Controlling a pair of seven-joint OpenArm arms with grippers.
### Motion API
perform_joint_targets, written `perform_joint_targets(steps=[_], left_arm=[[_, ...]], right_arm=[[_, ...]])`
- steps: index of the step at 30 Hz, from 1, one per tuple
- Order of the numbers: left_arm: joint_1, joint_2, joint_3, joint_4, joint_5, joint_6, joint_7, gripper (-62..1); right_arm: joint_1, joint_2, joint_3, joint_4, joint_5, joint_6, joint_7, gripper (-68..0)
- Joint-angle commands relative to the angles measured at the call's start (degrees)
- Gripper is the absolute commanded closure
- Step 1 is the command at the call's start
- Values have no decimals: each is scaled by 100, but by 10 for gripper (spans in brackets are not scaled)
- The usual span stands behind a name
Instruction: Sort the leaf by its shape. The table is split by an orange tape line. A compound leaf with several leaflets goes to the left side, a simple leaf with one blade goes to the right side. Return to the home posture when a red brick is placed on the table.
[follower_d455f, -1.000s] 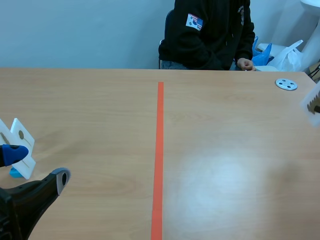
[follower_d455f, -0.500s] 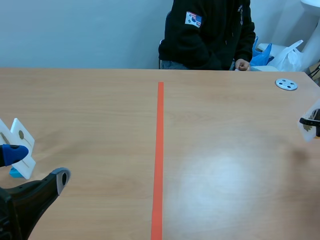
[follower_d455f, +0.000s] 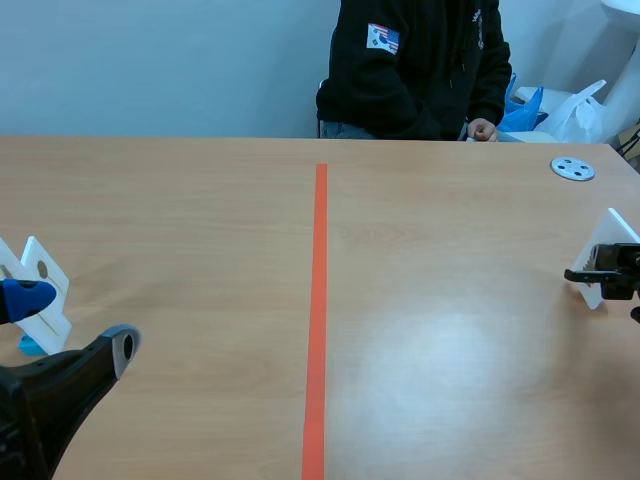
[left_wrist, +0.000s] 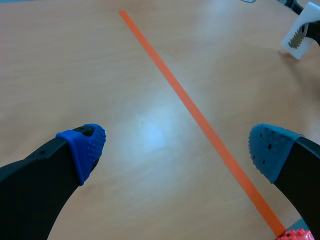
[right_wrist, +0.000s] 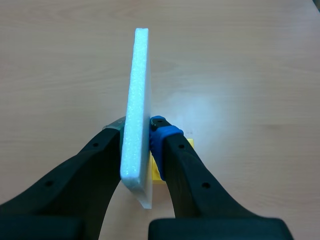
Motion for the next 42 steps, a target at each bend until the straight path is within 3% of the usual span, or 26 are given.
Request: perform_joint_targets(steps=[1,8,14,21,25,31,37,42], left_arm=[[-28,-2,-46,103,-39,-9,-96,-611],[-28,-2,-46,103,-39,-9,-96,-611],[-28,-2,-46,103,-39,-9,-94,-611],[-28,-2,-46,103,-39,-9,-94,-611],[-28,-2,-46,103,-39,-9,-92,-611],[-26,-2,-46,103,-37,-9,-85,-611],[-26,-2,-46,103,-37,-9,-79,-611],[-26,-4,-48,103,-37,-11,-70,-611]], right_arm=[[66,94,74,105,70,-20,103,-21],[42,94,74,105,146,-20,76,-113],[42,94,74,107,144,-20,72,-357],[42,188,90,201,164,-13,411,-554],[-15,350,92,472,391,7,365,-660],[-461,629,382,1456,723,142,-229,-679],[-1290,710,1102,2896,940,494,-1001,-679],[-2140,708,1530,4181,968,529,-1440,-679]])
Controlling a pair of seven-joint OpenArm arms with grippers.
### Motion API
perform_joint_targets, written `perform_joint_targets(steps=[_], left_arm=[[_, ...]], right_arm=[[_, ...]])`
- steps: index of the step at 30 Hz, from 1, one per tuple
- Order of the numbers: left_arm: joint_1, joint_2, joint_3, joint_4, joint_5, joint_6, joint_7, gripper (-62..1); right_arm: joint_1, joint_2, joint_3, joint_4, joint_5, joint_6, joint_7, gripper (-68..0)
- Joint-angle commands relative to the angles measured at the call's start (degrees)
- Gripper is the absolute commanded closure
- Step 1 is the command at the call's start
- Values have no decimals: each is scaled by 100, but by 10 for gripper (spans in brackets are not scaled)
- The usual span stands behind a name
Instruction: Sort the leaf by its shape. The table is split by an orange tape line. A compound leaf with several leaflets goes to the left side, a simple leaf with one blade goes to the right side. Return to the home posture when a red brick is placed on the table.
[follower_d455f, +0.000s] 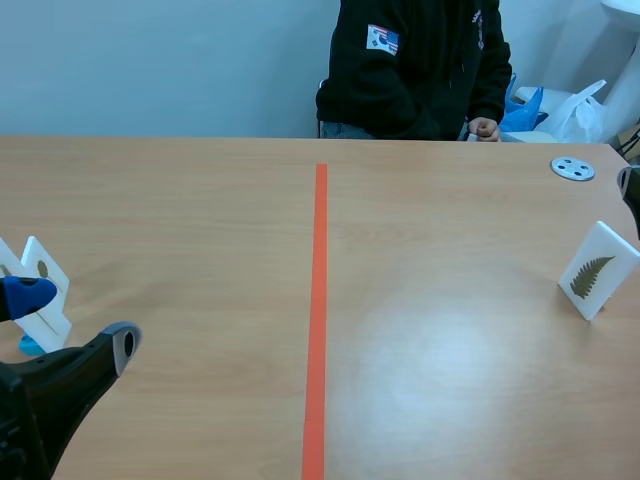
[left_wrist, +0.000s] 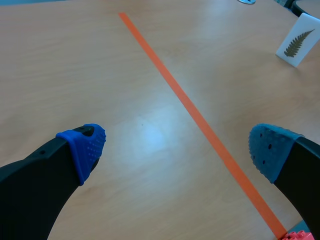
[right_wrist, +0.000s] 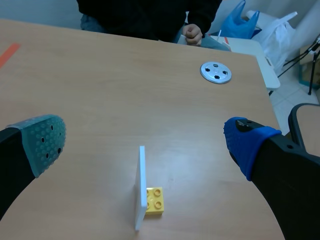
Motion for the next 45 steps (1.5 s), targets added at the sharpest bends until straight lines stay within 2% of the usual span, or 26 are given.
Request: perform_joint_targets(steps=[1,5,12,16,20,25,28,45], left_arm=[[-15,-4,-48,103,-37,-13,-76,-611],[-15,-9,-48,103,-37,-15,-50,-611],[-2,-22,-181,103,-39,-61,70,-623],[0,-136,-343,103,-74,-184,72,-623],[17,-372,-402,103,-195,-278,155,-623],[33,-501,-402,103,-564,-348,358,-623],[28,-496,-402,103,-671,-350,372,-623],[28,-494,-402,103,-684,-339,369,-623]], right_arm=[[-177,118,44,317,61,-15,-52,-679],[-881,57,57,1325,61,-17,-262,-679],[-2035,-435,59,2876,59,-17,-588,-679],[-2588,-723,57,3539,59,-13,-710,-679],[-2986,-970,57,3969,57,111,-822,-679],[-3176,-1106,50,4103,55,111,-866,-679],[-3171,-1137,50,4100,37,111,-907,-679],[-3169,-1132,50,4100,39,109,-837,-679]])
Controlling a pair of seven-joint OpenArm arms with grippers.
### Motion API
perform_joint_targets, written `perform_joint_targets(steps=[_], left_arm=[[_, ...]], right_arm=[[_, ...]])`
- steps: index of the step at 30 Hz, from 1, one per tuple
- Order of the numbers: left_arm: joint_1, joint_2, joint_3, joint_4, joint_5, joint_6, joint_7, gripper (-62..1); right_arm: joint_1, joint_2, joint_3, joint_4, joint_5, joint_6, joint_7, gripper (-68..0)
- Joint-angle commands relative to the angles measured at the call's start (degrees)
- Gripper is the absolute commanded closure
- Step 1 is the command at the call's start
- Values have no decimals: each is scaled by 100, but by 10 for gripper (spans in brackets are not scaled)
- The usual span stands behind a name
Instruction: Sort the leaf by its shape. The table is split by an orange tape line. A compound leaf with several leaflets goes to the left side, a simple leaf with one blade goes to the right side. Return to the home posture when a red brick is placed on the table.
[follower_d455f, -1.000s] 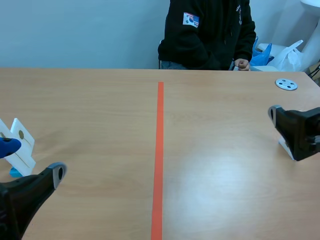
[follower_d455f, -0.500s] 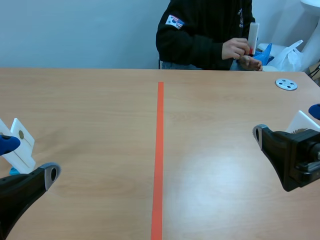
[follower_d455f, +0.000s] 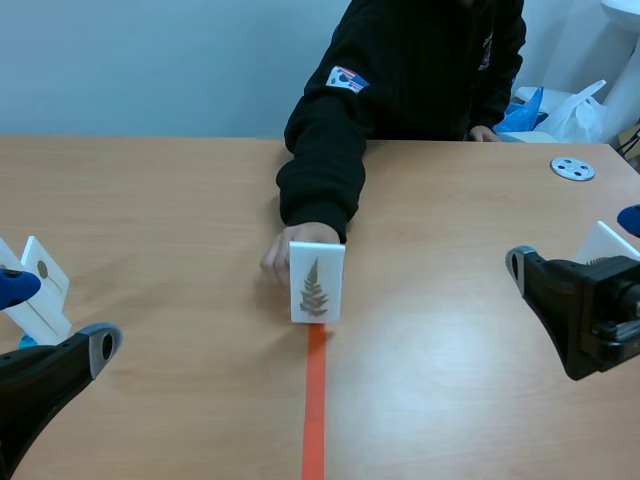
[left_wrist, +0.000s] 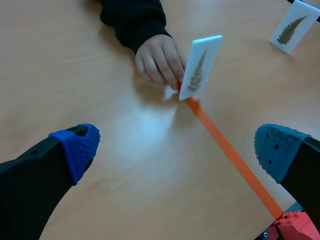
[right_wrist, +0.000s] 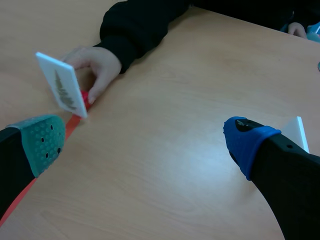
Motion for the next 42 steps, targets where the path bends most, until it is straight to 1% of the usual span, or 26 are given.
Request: perform_joint_targets(steps=[1,11,16,19,20,22,25,28,30,32,34,42], left_arm=[[13,26,-33,103,-42,-9,-87,-623],[0,28,-33,103,-39,-7,-90,-623],[-4,28,-33,103,-39,-7,-109,-623],[-2,28,-33,103,-39,-7,-109,-623],[-2,31,-33,103,-39,-7,-116,-623],[-2,48,-33,103,-39,-7,-136,-623],[-2,59,-33,103,-39,-9,-138,-623],[-2,59,-33,103,-39,-7,-138,-623],[-2,59,-33,103,-39,-7,-146,-623],[-2,59,-33,103,-39,-7,-149,-623],[-2,59,-33,103,-39,-7,-149,-623],[-2,59,-33,103,-35,15,-149,-623]], right_arm=[[66,31,4,-15,44,-24,87,-679],[74,44,-13,-20,44,-22,87,-679],[199,232,-214,-164,37,-11,87,-679],[417,343,-376,-396,37,116,120,-679],[505,372,-446,-490,37,114,138,-679],[710,431,-605,-710,26,157,197,-679],[1091,476,-863,-1145,13,317,275,-679],[1543,509,-1211,-1650,-79,433,428,-679],[1853,509,-1458,-2015,-116,581,557,-679],[2175,507,-1738,-2369,-138,647,643,-679],[2479,507,-2031,-2717,-330,730,826,-679],[3648,498,-3412,-4028,-1204,728,1725,-678]])
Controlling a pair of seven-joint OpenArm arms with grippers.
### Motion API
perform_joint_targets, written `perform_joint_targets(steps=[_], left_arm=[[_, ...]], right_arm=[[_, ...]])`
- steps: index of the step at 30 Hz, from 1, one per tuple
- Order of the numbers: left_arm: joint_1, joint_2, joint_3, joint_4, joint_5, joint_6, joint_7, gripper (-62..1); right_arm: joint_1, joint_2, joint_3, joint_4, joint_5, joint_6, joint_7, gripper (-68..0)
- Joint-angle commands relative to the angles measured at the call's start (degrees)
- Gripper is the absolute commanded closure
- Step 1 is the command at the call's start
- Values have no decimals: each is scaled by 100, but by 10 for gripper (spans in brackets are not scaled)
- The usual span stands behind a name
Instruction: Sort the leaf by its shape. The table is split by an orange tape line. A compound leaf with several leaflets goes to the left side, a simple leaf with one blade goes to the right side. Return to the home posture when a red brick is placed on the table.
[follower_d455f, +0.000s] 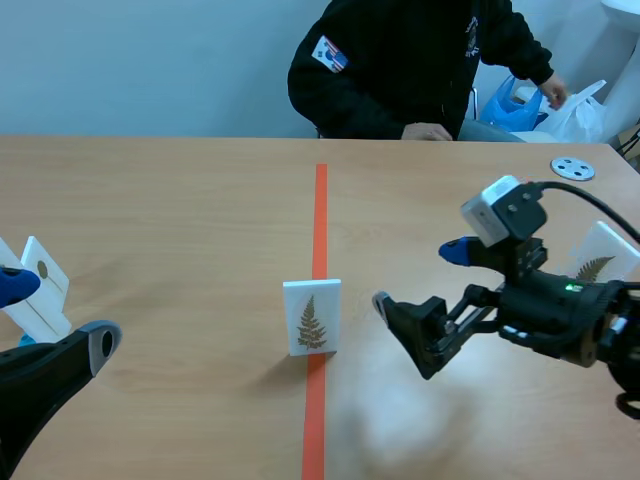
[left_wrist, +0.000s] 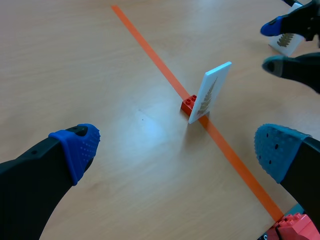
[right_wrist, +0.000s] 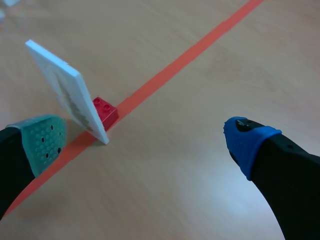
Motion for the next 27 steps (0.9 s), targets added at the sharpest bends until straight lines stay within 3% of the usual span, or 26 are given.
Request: perform_joint_targets(steps=[1,6,14,18,27], left_arm=[[-2,44,-33,103,-37,-11,-96,-623],[-2,44,-33,103,-20,4,-96,-623],[-2,59,-33,103,4,7,-96,-623],[-2,59,-33,103,4,9,-96,-623],[-2,59,-33,103,4,9,-96,-623]], right_arm=[[249,61,-184,-33,-111,7,199,-678],[833,-138,-973,-699,-551,-55,643,-678],[1469,-730,-1917,-1580,-984,-586,883,-678],[1565,-809,-2245,-1720,-1003,-643,933,-672],[1563,-778,-2356,-1720,-1176,-651,933,-350]])
